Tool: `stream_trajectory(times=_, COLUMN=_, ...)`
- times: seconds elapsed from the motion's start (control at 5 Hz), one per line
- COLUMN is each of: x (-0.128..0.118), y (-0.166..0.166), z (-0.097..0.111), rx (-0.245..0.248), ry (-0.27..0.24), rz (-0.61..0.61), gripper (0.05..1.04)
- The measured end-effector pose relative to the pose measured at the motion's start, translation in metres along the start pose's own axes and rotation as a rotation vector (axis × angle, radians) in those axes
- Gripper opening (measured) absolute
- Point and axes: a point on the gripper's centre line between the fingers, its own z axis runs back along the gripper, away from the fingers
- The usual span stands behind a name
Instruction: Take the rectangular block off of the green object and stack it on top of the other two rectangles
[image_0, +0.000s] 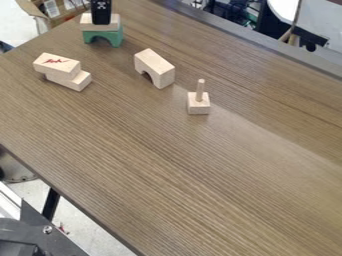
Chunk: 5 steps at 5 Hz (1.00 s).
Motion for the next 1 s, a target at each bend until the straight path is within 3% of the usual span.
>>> stream_trajectory(times=0.6, x=0.003, y=-0.004, z=-0.023, rx=0.042, ry=-0.049, rz=0.017, gripper=0.972)
stream_trajectory(times=0.8, x=0.003, y=-0.007, z=-0.028, rx=0.047, ry=-0.064, rz=0.024, gripper=0.7)
stream_trajectory(times=1.0, x=0.004, y=-0.008, z=-0.028, rx=0.044, ry=-0.067, rz=0.023, gripper=0.562)
